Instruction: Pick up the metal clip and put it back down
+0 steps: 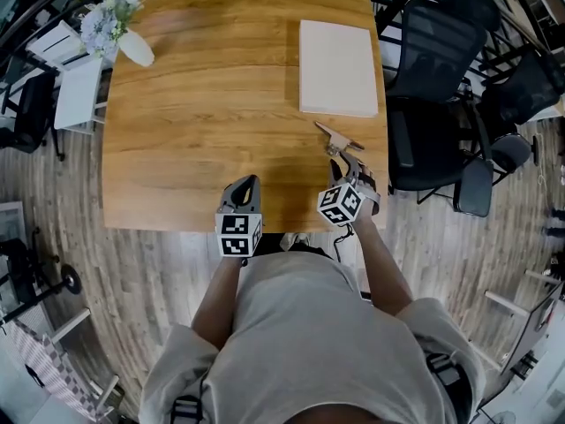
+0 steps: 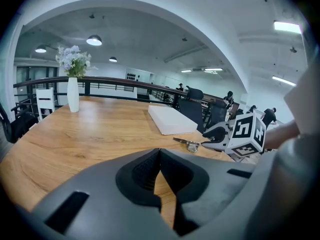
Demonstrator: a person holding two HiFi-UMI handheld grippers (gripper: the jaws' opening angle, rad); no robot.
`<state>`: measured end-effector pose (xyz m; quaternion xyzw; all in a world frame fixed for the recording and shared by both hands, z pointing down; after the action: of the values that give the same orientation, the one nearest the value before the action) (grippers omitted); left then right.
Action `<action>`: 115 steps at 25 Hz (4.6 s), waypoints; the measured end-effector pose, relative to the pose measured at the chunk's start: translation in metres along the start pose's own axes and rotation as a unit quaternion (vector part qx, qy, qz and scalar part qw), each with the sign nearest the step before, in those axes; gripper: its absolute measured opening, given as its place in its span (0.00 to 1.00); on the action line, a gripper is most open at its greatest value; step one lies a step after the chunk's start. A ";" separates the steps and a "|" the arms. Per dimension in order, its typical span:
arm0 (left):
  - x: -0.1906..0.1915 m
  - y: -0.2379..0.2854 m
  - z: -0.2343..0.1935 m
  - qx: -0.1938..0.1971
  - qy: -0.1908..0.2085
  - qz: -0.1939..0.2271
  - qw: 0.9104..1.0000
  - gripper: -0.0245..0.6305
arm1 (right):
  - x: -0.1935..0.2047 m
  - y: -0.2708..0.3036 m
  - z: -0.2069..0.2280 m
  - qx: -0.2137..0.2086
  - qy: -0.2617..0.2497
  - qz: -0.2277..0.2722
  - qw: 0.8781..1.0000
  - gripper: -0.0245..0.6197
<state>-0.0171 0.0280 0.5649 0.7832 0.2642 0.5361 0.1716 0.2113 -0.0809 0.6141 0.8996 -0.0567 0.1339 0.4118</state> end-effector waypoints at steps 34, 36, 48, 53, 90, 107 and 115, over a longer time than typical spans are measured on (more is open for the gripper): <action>-0.027 0.056 -0.032 0.045 0.018 -0.053 0.997 0.07 | -0.008 0.050 0.018 0.007 -0.032 -0.080 0.996 0.08; -0.032 0.056 -0.032 0.051 0.020 -0.049 0.997 0.07 | -0.014 0.045 0.020 0.009 -0.021 -0.069 0.997 0.08; -0.057 0.066 -0.033 0.096 0.025 -0.034 0.994 0.07 | -0.071 -0.010 0.050 0.013 0.177 0.051 0.983 0.08; -0.082 0.061 -0.024 0.128 0.042 -0.019 0.991 0.07 | -0.084 -0.041 0.063 0.020 0.310 0.126 0.942 0.08; -0.183 0.002 0.146 0.146 0.089 0.180 0.969 0.07 | -0.003 -0.198 0.177 0.122 0.356 0.411 0.830 0.08; -0.144 -0.062 0.119 -0.010 0.058 0.208 0.976 0.07 | -0.042 -0.180 0.162 -0.011 0.300 0.501 0.811 0.08; -0.123 -0.083 0.105 -0.068 0.029 0.218 0.973 0.07 | -0.064 -0.185 0.151 -0.047 0.254 0.531 0.807 0.08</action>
<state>0.0268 0.0229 0.3882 0.7926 0.0549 0.5998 0.0951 0.2187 -0.0750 0.3671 0.6425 -0.4248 0.5526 0.3184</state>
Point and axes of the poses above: the fingertips, and each gripper's own axes: y forward along the fingers, z to its right, x out of its underside, the point moved 8 cm from there along -y, backward along the fingers, and after that the axes turned 13 degrees about -y, right-handed, at the moved point
